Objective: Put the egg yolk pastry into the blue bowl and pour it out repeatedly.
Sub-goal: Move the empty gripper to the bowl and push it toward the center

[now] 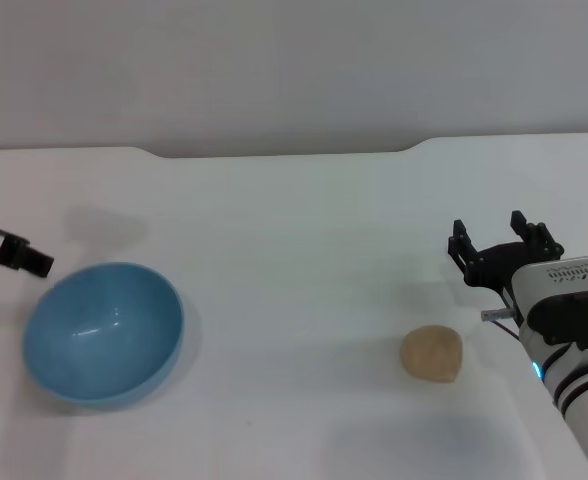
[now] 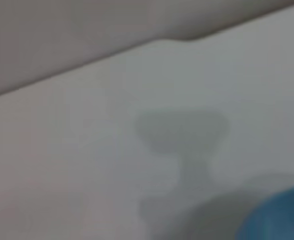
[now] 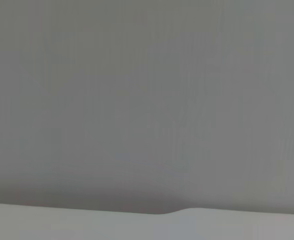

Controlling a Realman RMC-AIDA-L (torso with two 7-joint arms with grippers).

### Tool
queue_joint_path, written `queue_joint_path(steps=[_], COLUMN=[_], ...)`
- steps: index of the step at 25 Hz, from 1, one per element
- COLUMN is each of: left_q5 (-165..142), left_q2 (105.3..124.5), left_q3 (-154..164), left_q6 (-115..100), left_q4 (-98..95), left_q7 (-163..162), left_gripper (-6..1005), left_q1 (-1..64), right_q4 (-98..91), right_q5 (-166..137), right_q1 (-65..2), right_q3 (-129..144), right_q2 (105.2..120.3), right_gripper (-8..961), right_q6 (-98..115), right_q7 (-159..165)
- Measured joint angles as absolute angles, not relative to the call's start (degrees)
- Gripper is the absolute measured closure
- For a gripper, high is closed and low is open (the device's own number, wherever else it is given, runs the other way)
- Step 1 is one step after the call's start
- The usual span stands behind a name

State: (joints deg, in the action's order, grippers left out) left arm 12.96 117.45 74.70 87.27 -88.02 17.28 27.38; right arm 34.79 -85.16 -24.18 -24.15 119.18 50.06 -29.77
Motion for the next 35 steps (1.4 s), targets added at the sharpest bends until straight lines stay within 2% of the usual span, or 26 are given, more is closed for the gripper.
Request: queue_joint_path(steps=[35], left_q5=[12.9], left_q2=[117.98], left_q3=[78.9], left_q6=[90.3], left_q4=[-78.3], left_q7=[18.6], left_gripper=[156], left_q1=[31.4], right_q4=[34.8], right_q5=[-85.2], right_q1=[-23.7], right_q3=[-24.2], right_q2=[119.27], right_gripper=[259], right_q6=[50.1], right_q7=[-29.2])
